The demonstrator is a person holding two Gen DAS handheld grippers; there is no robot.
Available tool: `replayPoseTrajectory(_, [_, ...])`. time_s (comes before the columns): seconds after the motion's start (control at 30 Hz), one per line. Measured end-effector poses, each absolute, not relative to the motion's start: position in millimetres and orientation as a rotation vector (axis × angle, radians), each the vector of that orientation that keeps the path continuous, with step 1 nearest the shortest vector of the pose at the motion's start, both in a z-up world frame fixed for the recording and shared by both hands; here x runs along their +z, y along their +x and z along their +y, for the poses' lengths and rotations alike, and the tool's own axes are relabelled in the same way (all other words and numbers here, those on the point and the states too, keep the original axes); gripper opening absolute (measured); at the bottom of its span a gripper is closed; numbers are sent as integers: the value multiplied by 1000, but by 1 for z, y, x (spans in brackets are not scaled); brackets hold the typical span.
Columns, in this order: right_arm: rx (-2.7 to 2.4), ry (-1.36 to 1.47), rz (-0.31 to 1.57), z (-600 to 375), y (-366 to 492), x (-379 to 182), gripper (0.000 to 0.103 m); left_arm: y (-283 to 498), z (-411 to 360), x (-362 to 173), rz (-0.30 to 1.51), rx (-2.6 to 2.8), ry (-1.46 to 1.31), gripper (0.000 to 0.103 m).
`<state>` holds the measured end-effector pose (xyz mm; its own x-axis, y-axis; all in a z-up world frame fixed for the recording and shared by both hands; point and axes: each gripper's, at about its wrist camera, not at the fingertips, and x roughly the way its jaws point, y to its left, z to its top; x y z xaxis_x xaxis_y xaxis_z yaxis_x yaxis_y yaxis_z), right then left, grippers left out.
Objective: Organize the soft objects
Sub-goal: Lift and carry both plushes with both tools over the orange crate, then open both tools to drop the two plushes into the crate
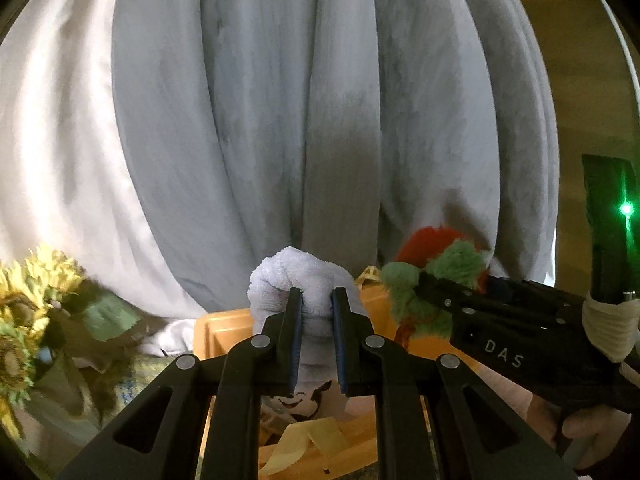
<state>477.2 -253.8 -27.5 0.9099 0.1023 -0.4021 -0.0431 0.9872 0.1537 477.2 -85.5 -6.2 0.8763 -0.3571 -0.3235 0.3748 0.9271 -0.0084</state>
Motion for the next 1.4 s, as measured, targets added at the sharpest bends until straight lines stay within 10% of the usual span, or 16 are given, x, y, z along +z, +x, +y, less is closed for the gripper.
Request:
replayPoseTrajectory(0.37, [57,115,545,-256,521,-68,43,520,-95,-46,443,-375,98,17])
replayPoseTrajectory(0.7, [25,124,583,-258,534,-77,61,524,-96,-54,461,-348,123,46])
replayPoseTrajectory(1.4, [-19,139,491,-239,468,-31,78,456,-55,-2,351,-266,72,65])
